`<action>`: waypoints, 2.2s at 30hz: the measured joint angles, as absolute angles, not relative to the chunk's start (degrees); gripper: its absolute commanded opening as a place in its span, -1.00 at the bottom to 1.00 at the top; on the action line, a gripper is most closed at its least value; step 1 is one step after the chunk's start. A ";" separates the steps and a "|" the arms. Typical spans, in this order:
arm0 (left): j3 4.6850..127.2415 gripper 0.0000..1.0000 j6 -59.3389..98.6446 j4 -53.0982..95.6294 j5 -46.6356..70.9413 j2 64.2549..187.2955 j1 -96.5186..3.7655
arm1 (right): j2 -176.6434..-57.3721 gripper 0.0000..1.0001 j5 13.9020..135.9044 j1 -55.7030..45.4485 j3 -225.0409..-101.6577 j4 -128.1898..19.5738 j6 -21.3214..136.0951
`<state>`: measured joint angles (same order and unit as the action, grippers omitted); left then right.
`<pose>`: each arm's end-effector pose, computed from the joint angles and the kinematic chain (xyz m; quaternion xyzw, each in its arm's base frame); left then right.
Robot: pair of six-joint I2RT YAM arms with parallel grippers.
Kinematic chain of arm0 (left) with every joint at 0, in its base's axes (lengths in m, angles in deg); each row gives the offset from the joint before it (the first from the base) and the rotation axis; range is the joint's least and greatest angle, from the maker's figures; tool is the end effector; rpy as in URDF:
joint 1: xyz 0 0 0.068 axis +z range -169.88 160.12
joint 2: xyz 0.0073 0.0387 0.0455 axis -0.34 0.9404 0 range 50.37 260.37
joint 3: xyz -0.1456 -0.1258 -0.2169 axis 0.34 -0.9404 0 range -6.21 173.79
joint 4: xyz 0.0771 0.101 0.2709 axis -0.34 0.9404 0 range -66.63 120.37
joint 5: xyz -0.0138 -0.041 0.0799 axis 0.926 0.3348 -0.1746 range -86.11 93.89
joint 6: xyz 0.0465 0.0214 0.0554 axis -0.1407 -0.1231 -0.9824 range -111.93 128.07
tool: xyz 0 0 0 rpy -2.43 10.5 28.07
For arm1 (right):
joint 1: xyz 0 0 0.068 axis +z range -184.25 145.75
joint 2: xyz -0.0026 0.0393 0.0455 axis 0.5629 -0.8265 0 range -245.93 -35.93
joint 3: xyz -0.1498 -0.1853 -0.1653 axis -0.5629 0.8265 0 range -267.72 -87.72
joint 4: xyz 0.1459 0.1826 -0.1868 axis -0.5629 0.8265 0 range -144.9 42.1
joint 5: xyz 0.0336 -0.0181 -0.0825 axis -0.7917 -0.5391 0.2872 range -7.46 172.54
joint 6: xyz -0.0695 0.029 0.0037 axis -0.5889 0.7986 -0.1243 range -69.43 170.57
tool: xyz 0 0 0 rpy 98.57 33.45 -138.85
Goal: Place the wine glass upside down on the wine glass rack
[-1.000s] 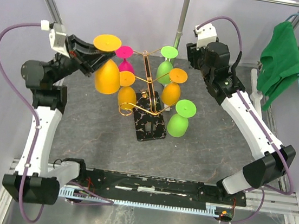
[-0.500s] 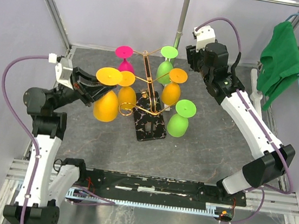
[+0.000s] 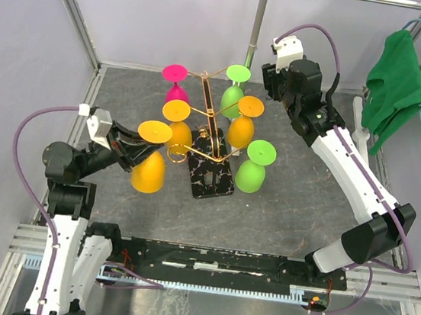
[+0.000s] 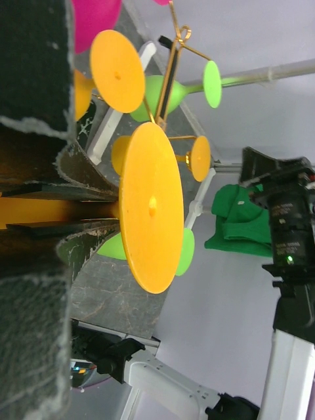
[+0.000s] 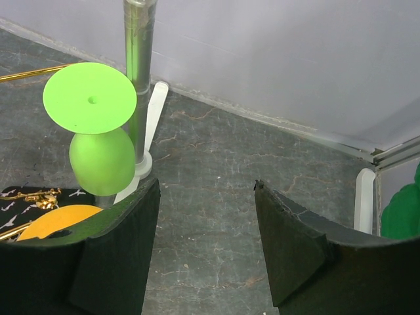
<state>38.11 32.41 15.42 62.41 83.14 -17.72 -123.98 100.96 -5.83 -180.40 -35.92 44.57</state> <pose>0.1534 -0.0485 0.4175 0.2731 0.5816 -0.4139 0.6449 0.3787 0.1822 0.4446 -0.1370 0.7738 -0.0063 0.6184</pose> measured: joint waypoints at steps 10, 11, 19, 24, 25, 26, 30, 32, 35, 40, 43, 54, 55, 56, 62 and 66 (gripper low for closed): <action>27.97 -0.95 34.79 10.16 60.36 80.67 -18.18 | -123.98 0.35 100.85 -5.83 -180.40 -35.92 44.33; 27.49 -0.95 34.82 9.65 60.27 80.37 -18.38 | -123.98 0.35 100.85 -5.83 -180.40 -35.92 44.29; 26.13 -0.95 34.82 8.28 59.46 80.19 -19.19 | -123.98 0.35 100.85 -5.83 -180.40 -35.92 44.22; 27.27 -0.95 34.79 8.19 59.11 81.79 -21.31 | -123.98 0.36 100.94 -5.83 -180.40 -35.90 44.22; 27.38 -0.95 34.75 8.12 58.76 81.94 -22.05 | -123.98 0.35 101.02 -5.83 -180.40 -35.90 44.22; 27.51 -0.95 34.68 8.08 58.17 82.16 -22.88 | -123.98 0.36 101.09 -5.83 -180.40 -35.90 44.20; 29.15 -0.95 32.48 8.47 55.57 84.89 -28.15 | -123.98 0.36 101.26 -5.83 -180.40 -35.88 44.22; 30.85 -0.95 30.60 9.28 54.17 87.21 -31.76 | -123.98 0.36 101.29 -5.83 -180.40 -35.88 44.22; 33.91 -0.95 27.67 10.55 51.83 90.71 -37.83 | -123.98 0.36 101.33 -5.83 -180.40 -35.77 44.11; 35.27 -0.95 24.06 11.23 48.18 93.53 -43.89 | -123.98 0.36 102.38 -5.83 -180.40 -35.57 43.46; 35.27 -0.95 22.51 12.60 45.65 93.83 -45.07 | -123.98 0.37 102.82 -5.83 -180.38 -35.53 42.93; 35.29 -0.95 18.95 16.67 40.78 90.82 -45.37 | -123.98 0.37 103.19 -5.83 -180.38 -35.53 42.08; 35.29 -0.95 18.82 17.28 40.10 90.29 -45.37 | -123.98 0.37 103.19 -5.83 -180.38 -35.53 42.02; 35.27 -0.95 18.60 17.81 39.73 89.74 -45.37 | -123.96 0.37 103.19 -5.83 -180.38 -35.53 41.91; 35.29 -0.95 17.53 19.90 38.17 87.45 -45.37 | -123.98 0.37 103.19 -5.83 -180.36 -35.48 41.71; 35.29 -0.95 17.11 20.56 37.78 87.17 -45.40 | -123.96 0.37 103.19 -5.83 -180.36 -35.37 41.73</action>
<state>35.29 17.11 20.56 37.78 87.17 -45.40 -123.96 103.19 -5.83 -180.36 -35.37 41.73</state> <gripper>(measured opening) 0.193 0.682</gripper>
